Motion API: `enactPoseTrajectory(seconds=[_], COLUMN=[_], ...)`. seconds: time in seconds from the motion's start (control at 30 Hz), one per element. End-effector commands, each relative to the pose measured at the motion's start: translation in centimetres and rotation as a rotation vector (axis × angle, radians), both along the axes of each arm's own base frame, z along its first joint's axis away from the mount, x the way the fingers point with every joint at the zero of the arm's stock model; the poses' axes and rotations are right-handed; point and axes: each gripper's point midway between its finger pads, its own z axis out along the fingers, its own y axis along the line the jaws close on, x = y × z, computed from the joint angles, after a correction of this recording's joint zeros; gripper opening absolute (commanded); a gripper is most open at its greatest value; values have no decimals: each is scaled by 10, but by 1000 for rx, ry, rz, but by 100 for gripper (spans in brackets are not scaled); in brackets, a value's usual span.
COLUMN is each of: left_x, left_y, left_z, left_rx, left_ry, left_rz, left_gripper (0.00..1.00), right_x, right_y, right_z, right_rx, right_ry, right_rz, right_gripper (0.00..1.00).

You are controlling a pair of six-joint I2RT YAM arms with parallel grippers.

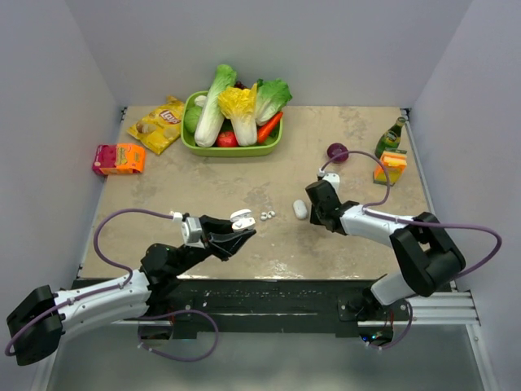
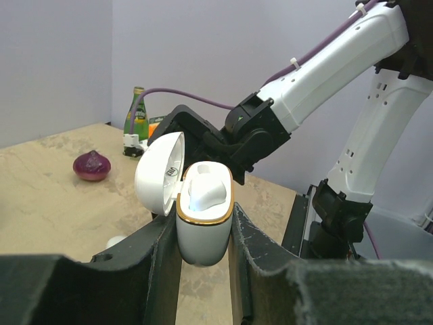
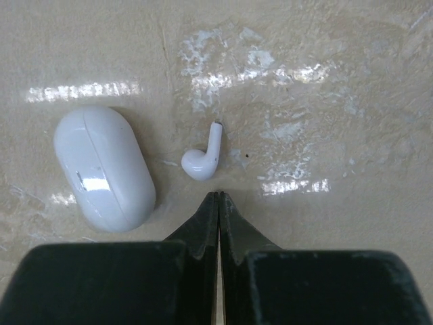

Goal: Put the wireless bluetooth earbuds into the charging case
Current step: Pick up the earbud from the center of the board.

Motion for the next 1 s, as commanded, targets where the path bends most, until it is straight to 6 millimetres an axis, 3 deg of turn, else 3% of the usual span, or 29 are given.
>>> enactPoseTrajectory(seconds=[0.0, 0.37, 0.47, 0.63, 0.73, 0.77, 0.87, 0.97], left_x=[-2, -1, -1, 1, 1, 1, 1, 1], left_y=[5, 3, 2, 1, -1, 0, 0, -1], left_z=[16, 13, 11, 9, 7, 8, 7, 6], left_rx=[-51, -43, -38, -34, -25, -28, -27, -25], left_ry=[-33, -26, -22, -20, -16, -18, -17, -13], left_rz=[9, 10, 10, 10, 8, 11, 11, 10], left_gripper=[0, 0, 0, 0, 0, 0, 0, 0], right_x=[28, 54, 63, 81, 83, 80, 76, 74], right_y=[6, 17, 32, 48, 53, 55, 51, 40], right_z=[15, 10, 12, 21, 49, 54, 71, 74], right_rx=[13, 10, 54, 72, 108, 120, 113, 69], right_ry=[-76, -73, -74, -85, -145, -151, -182, -187], right_rz=[-47, -52, -24, 5, 47, 71, 101, 71], right_gripper=[0, 0, 1, 22, 31, 39, 50, 54])
